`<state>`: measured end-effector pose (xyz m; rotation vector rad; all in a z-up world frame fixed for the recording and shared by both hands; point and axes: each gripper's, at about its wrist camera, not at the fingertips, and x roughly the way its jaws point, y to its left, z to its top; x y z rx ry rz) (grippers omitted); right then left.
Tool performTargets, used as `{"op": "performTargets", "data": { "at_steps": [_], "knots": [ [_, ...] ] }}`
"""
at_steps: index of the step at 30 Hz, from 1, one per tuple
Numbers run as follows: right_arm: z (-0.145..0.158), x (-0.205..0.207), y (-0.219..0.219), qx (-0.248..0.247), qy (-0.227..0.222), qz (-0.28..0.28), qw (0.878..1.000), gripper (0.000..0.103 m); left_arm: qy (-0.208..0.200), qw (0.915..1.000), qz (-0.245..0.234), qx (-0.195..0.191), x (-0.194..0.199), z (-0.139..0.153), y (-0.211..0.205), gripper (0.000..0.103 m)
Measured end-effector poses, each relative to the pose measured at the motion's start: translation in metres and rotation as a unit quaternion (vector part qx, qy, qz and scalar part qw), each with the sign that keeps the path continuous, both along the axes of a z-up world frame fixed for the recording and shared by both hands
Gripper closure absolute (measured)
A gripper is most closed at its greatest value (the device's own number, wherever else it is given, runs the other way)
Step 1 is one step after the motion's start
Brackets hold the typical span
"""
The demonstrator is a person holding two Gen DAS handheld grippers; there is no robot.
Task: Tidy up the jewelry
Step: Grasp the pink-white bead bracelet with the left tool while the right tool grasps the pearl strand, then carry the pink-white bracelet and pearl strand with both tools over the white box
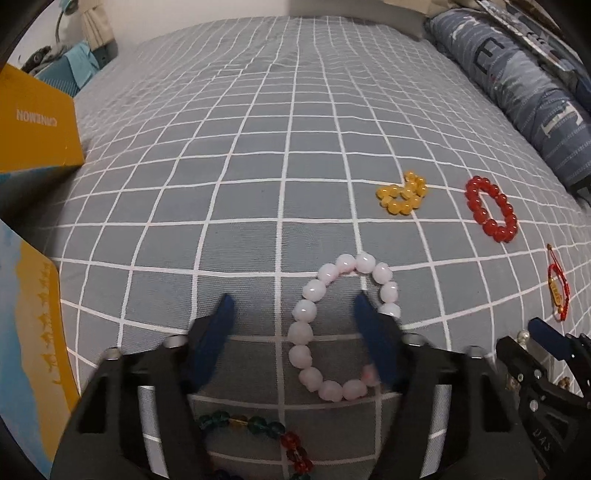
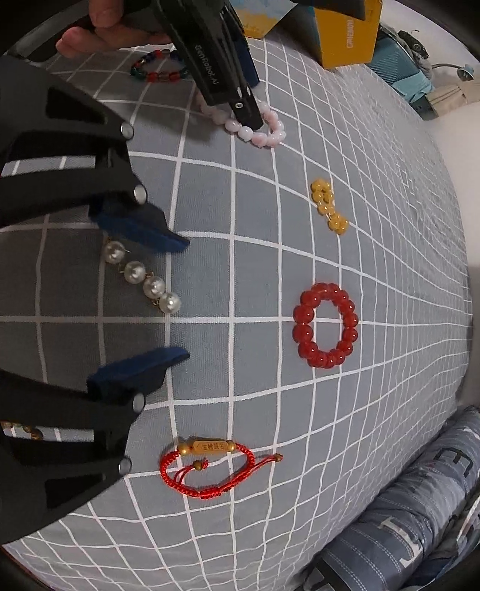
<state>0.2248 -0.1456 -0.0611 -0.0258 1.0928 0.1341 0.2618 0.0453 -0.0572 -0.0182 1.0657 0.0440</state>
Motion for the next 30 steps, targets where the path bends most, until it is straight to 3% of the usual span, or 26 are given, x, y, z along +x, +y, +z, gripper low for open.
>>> {"op": "performTargets", "data": {
  "at_steps": [2,5,19,30],
  "knots": [
    [0.000,0.000,0.001,0.002,0.004,0.001,1.000,0.070,-0.002,1.0000,-0.007,-0.001,-0.004,0.000,-0.002,0.072],
    [0.000,0.000,0.003,0.008,0.009,0.000,1.000,0.089,-0.001,1.0000,-0.009,-0.001,-0.004,0.002,-0.005,0.091],
    [0.012,-0.007,-0.005,0.024,-0.019,-0.019,0.999,0.092,-0.029,0.9993,-0.014,-0.019,-0.018,0.016,-0.005,0.091],
    [0.039,-0.024,-0.009,0.032,-0.057,-0.025,0.998,0.092,-0.069,0.9967,-0.026,-0.034,-0.040,0.050,-0.009,0.091]
  ]
}}
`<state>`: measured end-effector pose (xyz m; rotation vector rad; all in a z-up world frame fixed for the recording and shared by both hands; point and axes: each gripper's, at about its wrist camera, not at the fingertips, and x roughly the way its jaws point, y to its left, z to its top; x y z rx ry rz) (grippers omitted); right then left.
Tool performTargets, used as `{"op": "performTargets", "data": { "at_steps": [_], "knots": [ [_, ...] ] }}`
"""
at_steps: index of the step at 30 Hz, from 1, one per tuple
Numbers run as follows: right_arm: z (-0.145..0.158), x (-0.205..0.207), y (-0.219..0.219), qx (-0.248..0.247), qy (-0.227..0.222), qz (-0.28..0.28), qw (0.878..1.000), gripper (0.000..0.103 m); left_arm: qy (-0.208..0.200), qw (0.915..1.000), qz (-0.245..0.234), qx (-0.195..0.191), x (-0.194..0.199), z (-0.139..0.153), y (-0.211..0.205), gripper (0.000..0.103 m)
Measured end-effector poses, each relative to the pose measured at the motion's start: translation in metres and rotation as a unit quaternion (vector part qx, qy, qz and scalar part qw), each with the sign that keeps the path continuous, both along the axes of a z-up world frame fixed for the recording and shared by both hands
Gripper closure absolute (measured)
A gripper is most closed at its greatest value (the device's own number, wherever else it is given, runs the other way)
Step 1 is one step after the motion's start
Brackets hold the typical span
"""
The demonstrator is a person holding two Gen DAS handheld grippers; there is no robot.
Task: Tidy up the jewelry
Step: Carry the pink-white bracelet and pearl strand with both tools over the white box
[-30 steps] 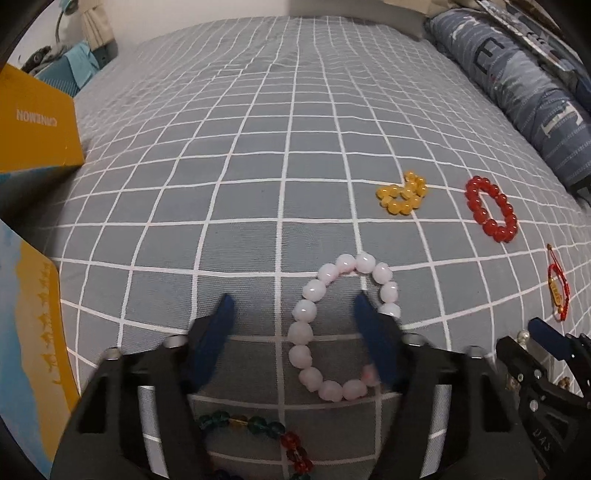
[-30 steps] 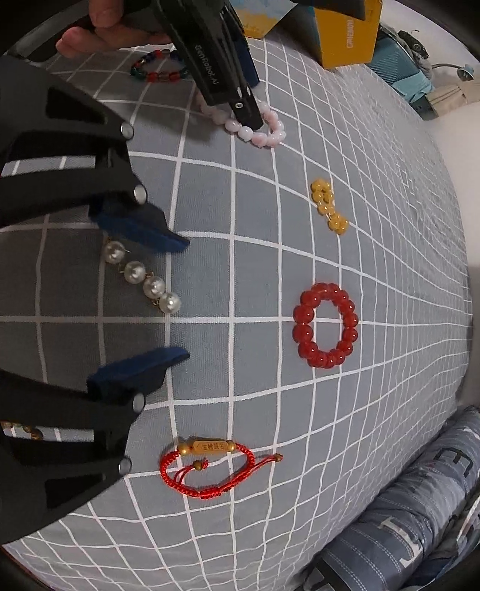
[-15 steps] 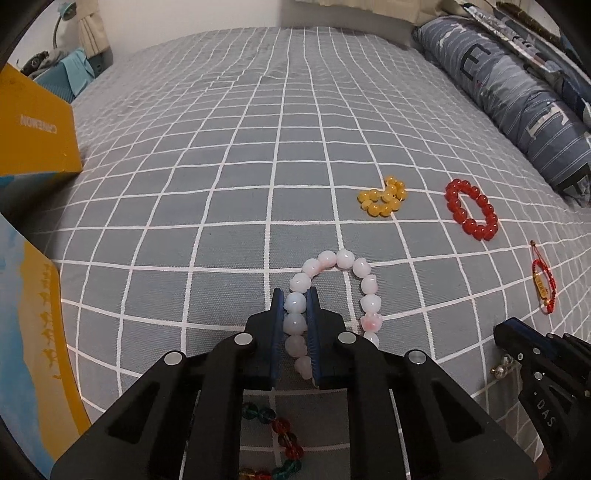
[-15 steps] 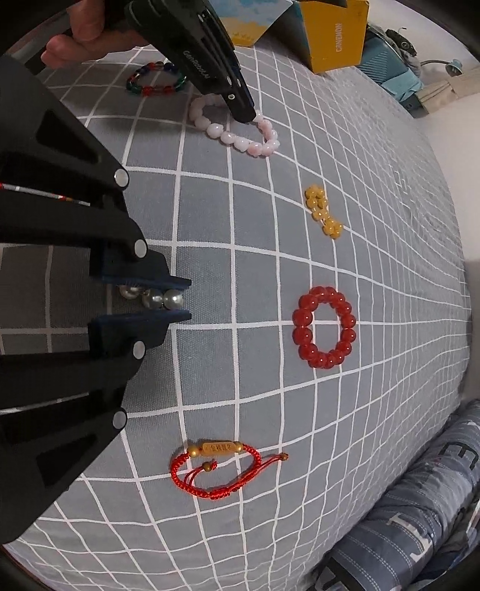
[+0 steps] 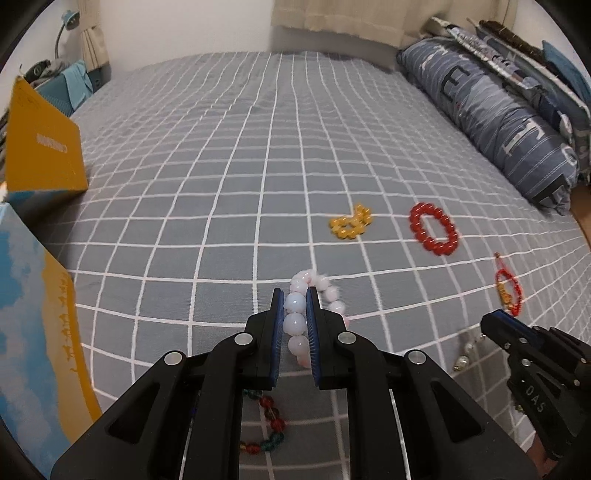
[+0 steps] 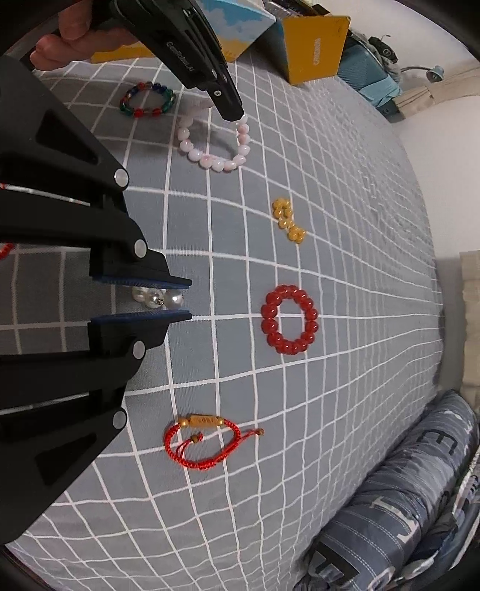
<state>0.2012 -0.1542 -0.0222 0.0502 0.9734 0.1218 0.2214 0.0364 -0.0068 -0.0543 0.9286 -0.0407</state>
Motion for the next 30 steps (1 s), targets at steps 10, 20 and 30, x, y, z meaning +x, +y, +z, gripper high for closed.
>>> {"op": "performTargets", "data": {
  "at_steps": [10,20,30],
  "knots": [
    [0.034,-0.028,0.007,-0.009,-0.041,-0.003,0.999,0.092,-0.029,0.9996,-0.004,0.000,-0.029,0.035,-0.002,0.091],
    [0.065,-0.051,0.014,-0.009,-0.066,0.001,0.998,0.092,-0.054,0.9985,-0.004,0.003,-0.061,0.065,0.002,0.091],
    [0.086,-0.070,0.027,-0.010,-0.081,0.011,0.997,0.092,-0.072,0.9973,0.007,0.006,-0.090,0.088,0.019,0.091]
  ]
}}
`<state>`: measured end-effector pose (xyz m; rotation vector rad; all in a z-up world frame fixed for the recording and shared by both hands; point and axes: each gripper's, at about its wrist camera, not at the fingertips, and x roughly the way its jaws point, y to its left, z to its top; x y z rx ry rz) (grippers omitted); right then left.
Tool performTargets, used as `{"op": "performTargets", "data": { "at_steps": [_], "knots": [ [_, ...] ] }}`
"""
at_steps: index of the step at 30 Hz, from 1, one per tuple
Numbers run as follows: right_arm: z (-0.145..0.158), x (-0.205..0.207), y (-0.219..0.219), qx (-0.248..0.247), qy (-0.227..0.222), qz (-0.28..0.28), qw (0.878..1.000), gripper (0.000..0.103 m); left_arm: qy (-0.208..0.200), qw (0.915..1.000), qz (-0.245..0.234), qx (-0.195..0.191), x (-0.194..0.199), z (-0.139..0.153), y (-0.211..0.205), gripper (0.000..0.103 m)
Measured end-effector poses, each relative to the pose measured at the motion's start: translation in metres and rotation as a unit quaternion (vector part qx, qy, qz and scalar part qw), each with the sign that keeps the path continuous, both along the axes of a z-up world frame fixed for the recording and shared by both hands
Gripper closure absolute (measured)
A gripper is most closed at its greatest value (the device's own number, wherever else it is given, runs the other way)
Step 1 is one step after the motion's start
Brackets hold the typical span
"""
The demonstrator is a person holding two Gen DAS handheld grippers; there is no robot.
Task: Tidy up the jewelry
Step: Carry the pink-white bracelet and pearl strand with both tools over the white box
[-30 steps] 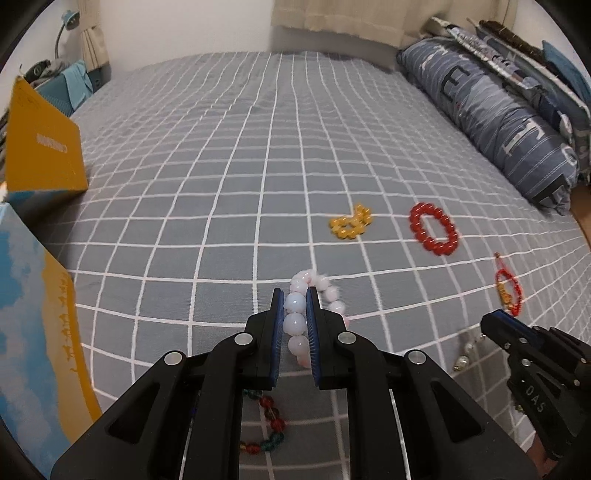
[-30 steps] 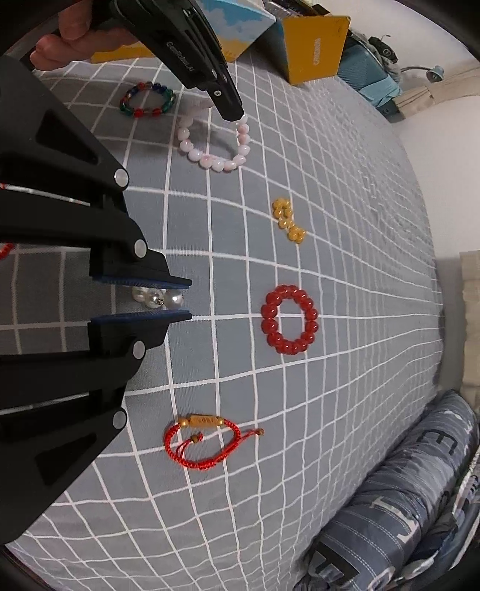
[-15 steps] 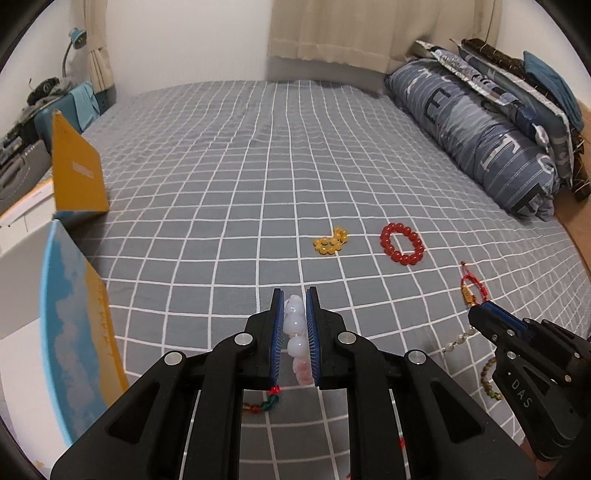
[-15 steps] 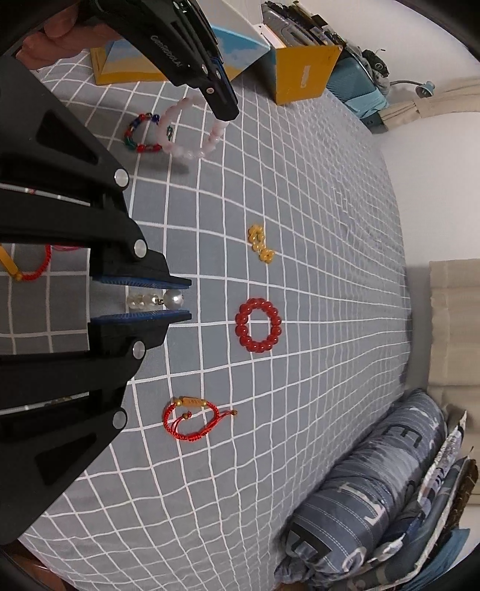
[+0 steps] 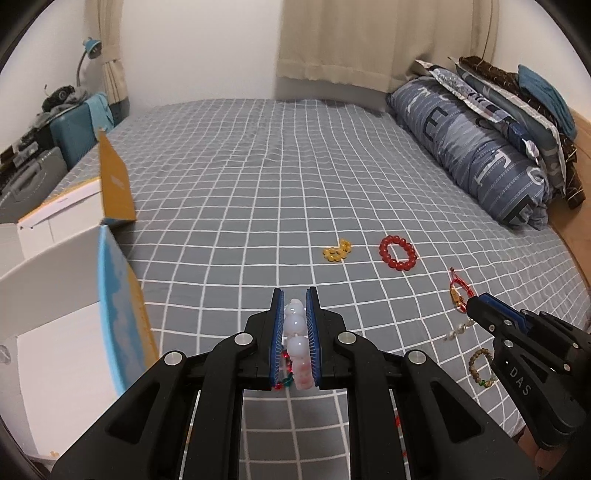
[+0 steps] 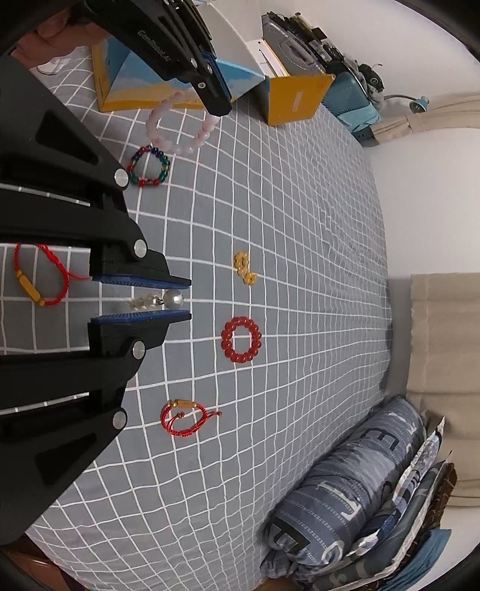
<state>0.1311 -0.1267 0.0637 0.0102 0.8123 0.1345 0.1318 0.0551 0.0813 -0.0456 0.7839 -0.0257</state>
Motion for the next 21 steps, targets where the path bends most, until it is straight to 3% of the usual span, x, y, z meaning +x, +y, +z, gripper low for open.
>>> {"op": "performTargets", "data": {
  "at_steps": [7,21],
  "knots": [
    [0.016,-0.010,0.027,0.005,-0.009,0.018,1.000,0.092,-0.019,0.9997,0.017,0.000,-0.026,0.019,0.023,0.091],
    [0.048,-0.033,0.132,0.016,-0.032,0.102,0.994,0.092,-0.045,0.9947,0.093,0.007,-0.081,0.048,0.104,0.091]
  ]
}}
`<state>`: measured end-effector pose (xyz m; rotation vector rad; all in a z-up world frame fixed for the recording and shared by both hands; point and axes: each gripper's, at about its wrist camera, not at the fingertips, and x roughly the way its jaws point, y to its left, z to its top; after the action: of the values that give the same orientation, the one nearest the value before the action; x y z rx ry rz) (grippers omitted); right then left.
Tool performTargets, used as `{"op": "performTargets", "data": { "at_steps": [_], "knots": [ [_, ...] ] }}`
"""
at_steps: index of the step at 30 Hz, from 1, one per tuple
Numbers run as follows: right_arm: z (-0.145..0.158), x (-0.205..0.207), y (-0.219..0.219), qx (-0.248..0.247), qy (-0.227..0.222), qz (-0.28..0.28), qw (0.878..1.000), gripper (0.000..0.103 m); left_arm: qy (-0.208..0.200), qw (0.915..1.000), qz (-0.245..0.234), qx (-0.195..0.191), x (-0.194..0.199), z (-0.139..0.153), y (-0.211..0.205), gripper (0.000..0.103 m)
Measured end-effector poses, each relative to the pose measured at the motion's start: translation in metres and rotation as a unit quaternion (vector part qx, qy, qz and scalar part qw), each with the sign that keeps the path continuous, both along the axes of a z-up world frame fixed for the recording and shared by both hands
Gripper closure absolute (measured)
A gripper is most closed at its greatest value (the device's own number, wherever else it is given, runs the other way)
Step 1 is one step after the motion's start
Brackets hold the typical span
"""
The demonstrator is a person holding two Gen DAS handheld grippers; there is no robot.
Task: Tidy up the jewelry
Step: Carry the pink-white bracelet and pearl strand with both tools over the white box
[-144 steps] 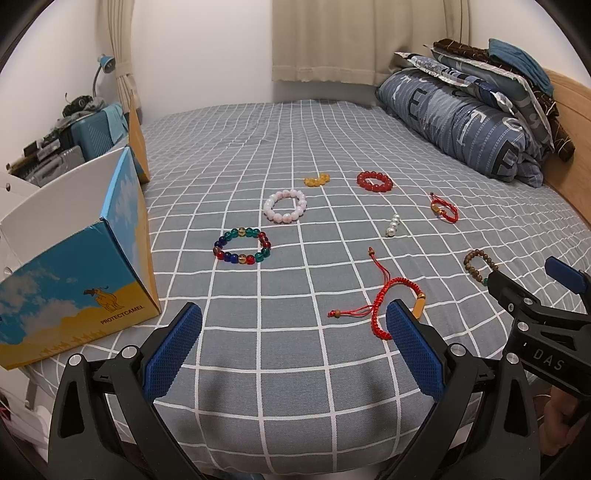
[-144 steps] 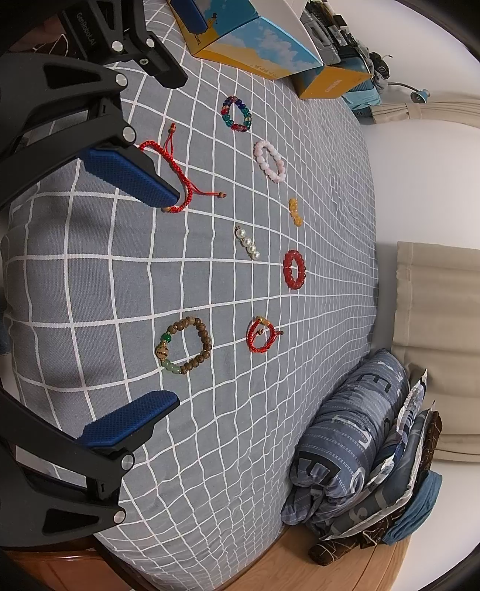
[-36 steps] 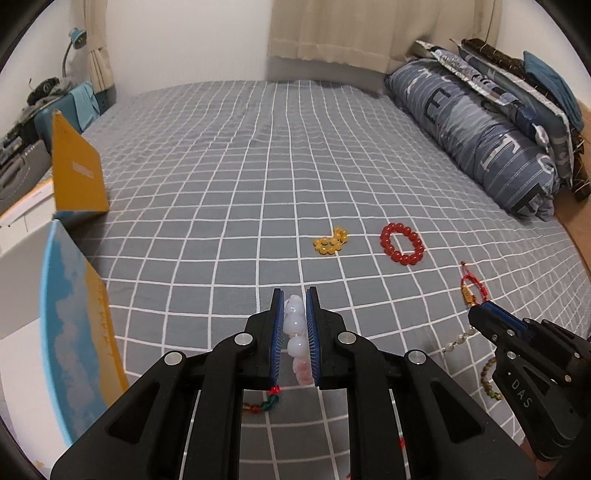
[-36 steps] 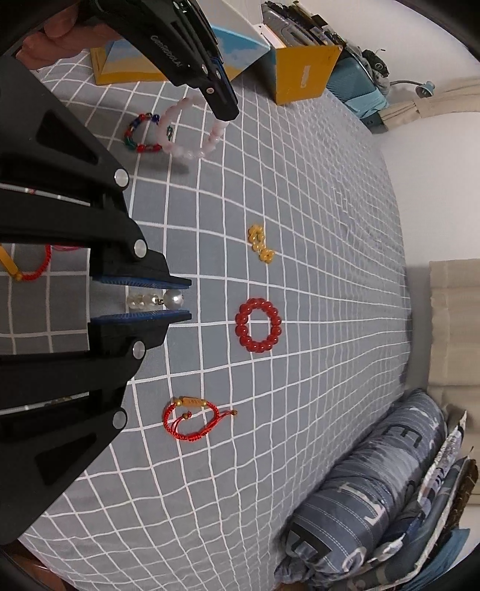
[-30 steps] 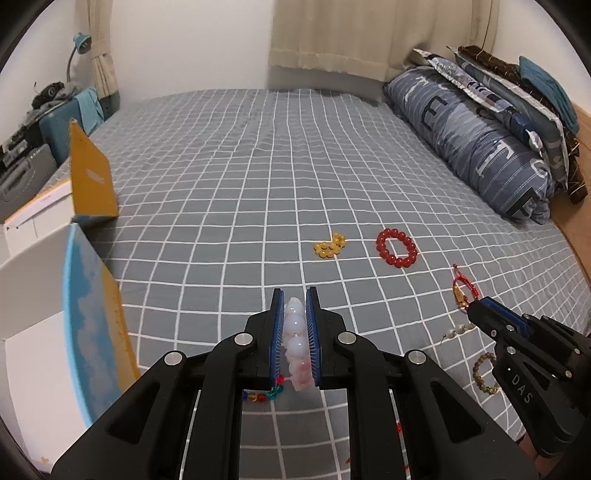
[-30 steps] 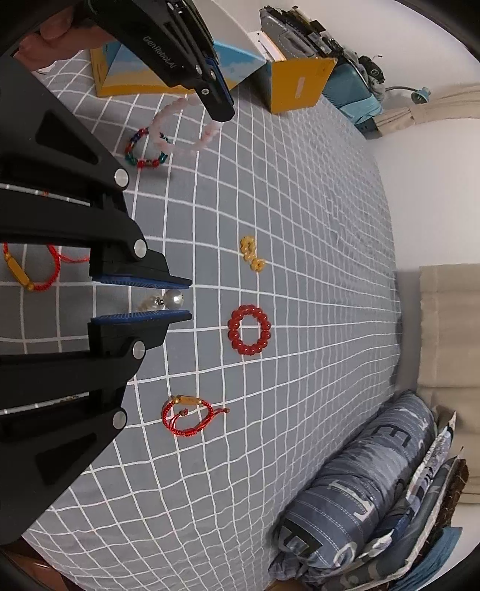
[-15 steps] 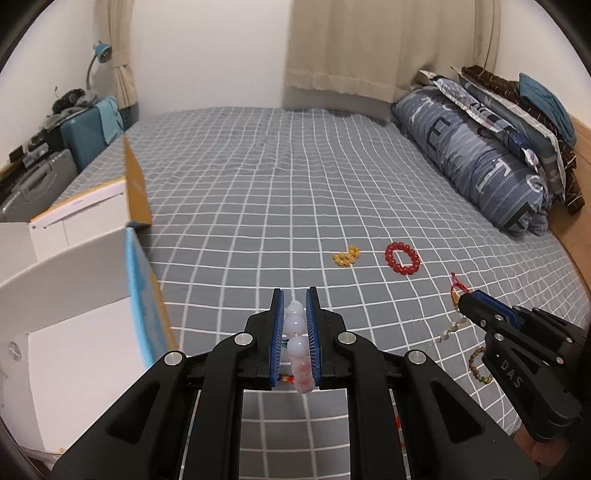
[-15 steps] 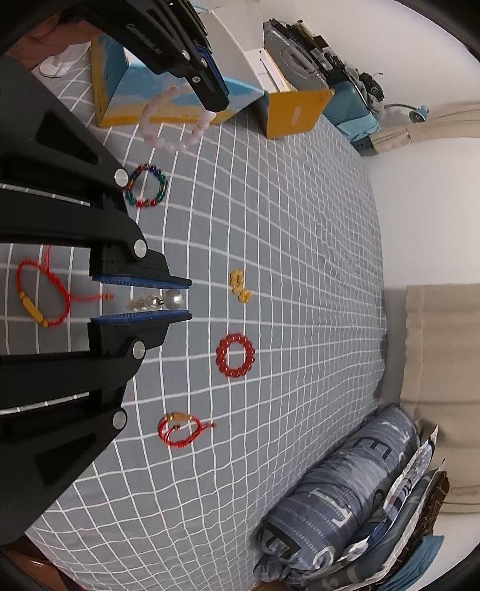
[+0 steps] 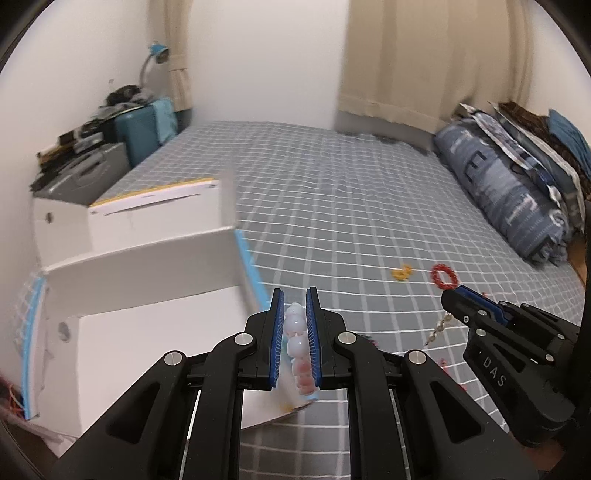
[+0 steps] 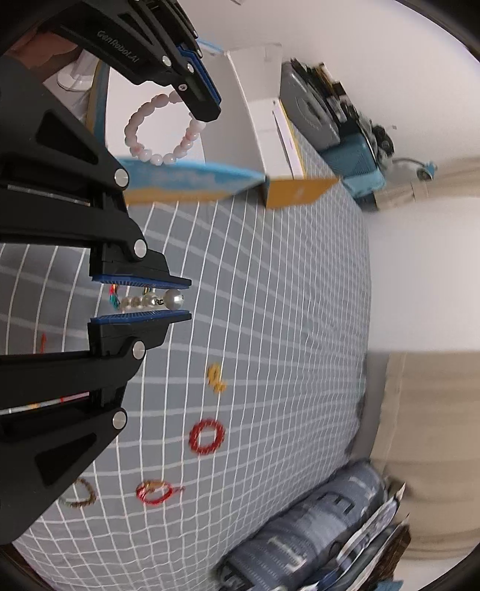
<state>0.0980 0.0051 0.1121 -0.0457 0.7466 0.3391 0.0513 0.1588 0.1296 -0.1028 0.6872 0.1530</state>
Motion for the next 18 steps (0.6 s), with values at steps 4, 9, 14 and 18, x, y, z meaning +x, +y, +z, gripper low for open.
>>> {"op": "performTargets", "data": {
  "at_steps": [4,9,14,18],
  "knots": [
    [0.008,-0.008,0.032,0.009,-0.005,0.026,1.000,0.092,-0.006,0.9995,0.031,0.001,-0.020,0.006,0.033,0.091],
    [0.013,-0.021,0.082,0.014,-0.008,0.067,0.998,0.092,0.000,0.9971,0.076,0.004,-0.041,0.004,0.077,0.091],
    [0.010,-0.032,0.125,0.010,-0.004,0.098,0.995,0.092,0.013,0.9929,0.118,0.006,-0.059,-0.003,0.121,0.091],
    [0.000,-0.035,0.156,0.001,0.002,0.114,0.993,0.092,0.027,0.9886,0.148,0.007,-0.069,-0.013,0.150,0.091]
  ]
}}
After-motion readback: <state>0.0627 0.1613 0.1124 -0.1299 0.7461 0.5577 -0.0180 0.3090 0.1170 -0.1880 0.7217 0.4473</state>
